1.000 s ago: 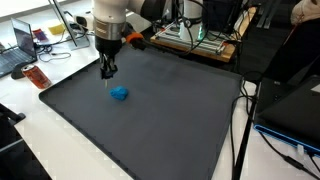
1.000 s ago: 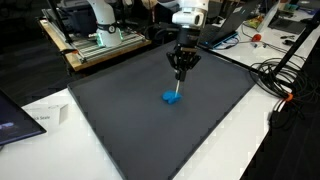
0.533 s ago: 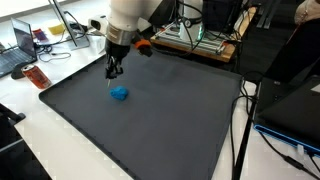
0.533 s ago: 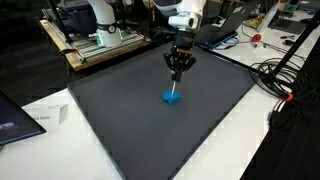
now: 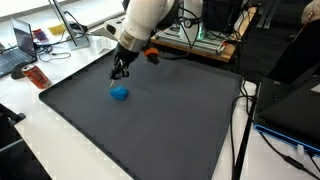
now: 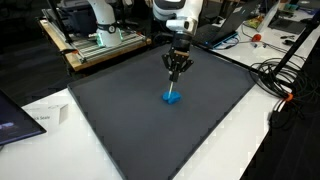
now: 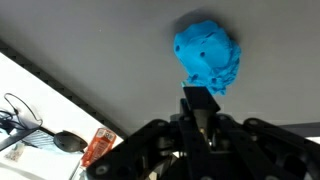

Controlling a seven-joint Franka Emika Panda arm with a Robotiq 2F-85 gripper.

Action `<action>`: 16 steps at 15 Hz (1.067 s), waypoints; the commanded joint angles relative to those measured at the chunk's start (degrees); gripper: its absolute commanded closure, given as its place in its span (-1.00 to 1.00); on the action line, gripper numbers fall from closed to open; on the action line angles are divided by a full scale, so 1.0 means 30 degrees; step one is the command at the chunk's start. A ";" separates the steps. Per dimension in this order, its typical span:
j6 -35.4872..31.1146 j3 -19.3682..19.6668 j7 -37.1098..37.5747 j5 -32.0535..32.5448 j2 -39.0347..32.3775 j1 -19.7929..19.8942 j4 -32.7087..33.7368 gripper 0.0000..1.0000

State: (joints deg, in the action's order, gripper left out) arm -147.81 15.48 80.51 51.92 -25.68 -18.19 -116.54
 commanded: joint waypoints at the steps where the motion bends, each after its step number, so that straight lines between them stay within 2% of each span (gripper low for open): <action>1: 0.0316 -0.0632 0.3224 0.2730 0.0496 0.0104 -0.0797 0.94; 5: 0.1472 -0.1667 0.6119 0.5479 0.0371 0.0195 -0.0835 0.94; 8: 0.3318 -0.2880 0.7481 0.7115 0.0321 0.0260 -0.0787 0.94; 12: 0.6473 -0.4635 0.7720 0.8156 0.0176 0.0196 -0.0552 0.94; 16: 0.9703 -0.6166 0.6549 0.8385 -0.0003 0.0135 -0.0083 0.94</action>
State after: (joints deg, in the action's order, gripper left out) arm -124.21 -0.18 101.95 75.07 -25.70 -18.15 -117.69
